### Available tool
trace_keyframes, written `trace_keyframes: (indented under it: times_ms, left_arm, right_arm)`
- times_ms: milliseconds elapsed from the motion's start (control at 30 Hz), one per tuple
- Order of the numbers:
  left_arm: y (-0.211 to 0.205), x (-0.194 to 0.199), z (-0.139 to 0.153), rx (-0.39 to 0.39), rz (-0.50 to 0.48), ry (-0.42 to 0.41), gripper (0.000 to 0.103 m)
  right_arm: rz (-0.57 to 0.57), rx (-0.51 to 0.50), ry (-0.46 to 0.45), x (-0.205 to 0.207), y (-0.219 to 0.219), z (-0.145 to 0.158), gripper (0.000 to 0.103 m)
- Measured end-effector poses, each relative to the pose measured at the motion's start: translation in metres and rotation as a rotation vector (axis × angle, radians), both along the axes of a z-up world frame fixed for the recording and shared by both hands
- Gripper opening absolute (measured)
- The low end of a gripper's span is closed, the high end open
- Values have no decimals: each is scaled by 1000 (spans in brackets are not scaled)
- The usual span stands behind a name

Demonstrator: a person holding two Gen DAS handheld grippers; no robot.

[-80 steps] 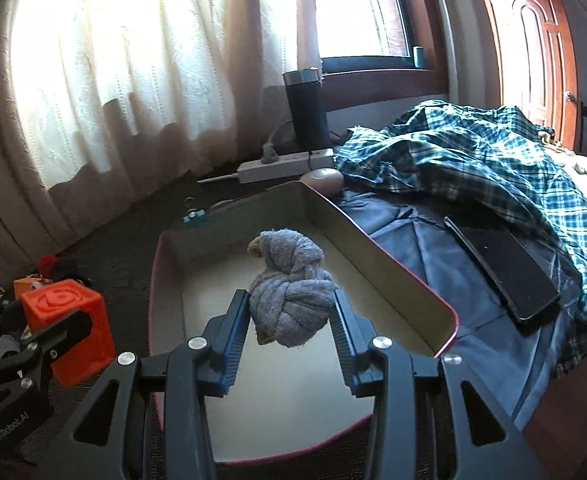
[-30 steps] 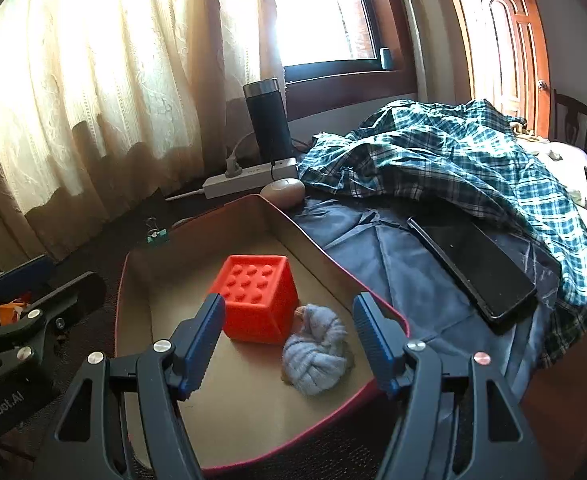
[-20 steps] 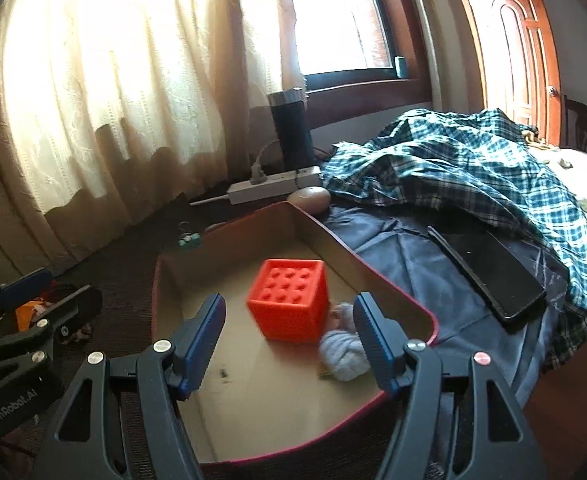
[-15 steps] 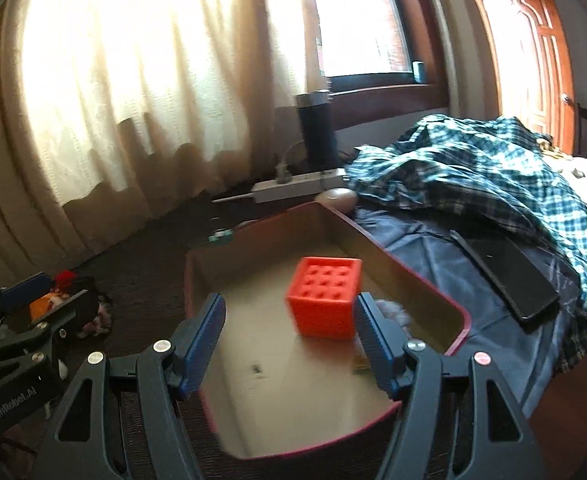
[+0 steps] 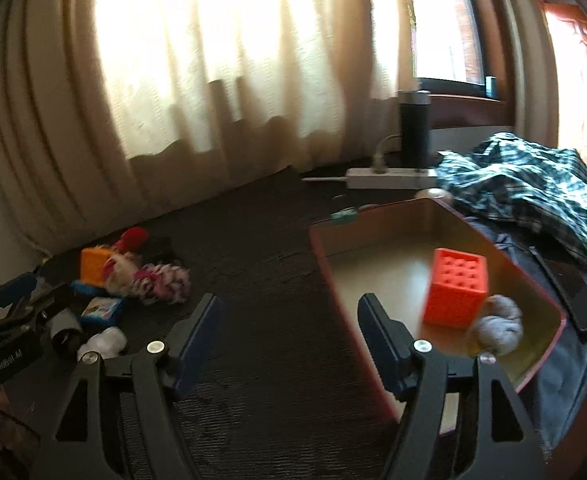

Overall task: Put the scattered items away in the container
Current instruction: 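Move both grippers back over the mat toward the remaining items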

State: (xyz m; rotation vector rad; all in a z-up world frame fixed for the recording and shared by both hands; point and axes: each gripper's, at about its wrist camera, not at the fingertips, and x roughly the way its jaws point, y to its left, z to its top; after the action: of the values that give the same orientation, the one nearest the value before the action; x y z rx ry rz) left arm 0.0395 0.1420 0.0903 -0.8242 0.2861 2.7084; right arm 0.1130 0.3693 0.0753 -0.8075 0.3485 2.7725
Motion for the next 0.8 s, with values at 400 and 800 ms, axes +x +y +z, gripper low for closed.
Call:
trace_keyframes:
  times_ms: [400,800]
  left_arm:
    - [-106,-40,-28,152,193,-141,77]
    - [-115,-59,-51,211,194,-234,80]
  right_arm:
    - [132,5,-91,-35,-56,-16,77]
    - [259,21,-161,-67,-105,-28,79]
